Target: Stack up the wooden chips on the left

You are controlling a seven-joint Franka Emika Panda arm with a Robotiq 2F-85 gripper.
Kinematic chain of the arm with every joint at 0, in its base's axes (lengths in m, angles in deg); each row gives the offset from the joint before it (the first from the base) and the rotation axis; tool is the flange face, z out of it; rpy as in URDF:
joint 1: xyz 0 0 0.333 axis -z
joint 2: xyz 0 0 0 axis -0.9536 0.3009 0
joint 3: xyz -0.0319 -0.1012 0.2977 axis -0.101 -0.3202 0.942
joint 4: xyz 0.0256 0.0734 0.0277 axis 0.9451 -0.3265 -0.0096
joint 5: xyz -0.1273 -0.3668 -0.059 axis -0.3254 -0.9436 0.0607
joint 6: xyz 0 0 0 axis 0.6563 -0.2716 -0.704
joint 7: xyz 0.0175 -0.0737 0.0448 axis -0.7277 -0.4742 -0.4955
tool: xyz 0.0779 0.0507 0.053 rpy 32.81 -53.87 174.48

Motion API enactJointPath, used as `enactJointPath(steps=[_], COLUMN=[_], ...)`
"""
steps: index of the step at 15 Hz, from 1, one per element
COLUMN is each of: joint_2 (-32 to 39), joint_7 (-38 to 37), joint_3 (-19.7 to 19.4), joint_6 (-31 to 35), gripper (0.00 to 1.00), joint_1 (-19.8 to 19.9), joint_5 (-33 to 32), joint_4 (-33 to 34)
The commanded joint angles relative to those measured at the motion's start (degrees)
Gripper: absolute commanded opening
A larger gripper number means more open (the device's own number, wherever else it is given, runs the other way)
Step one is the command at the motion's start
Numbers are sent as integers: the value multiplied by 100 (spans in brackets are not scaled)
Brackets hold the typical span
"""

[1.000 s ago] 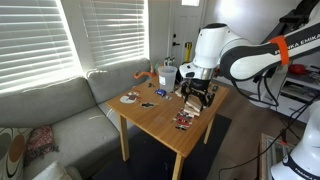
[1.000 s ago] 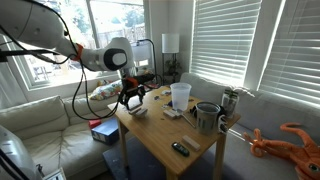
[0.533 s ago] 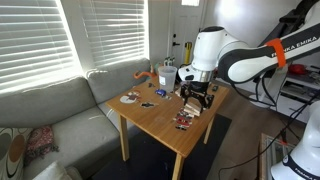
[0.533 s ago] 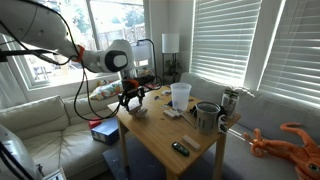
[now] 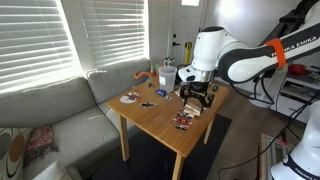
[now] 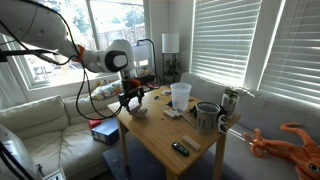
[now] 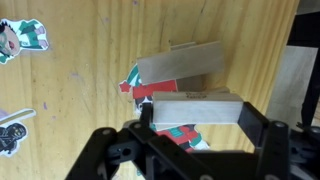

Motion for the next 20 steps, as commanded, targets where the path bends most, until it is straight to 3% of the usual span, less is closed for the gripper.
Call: enactJointPath(steps=[1,20], joint_2=[-101,-23], joint_7=[373,1803], joint_3=[-33,-132], joint_6=[32,-173], gripper=[60,60], joint_1=[-8,-13], joint_5=[163,680], joint_4=[-29,121])
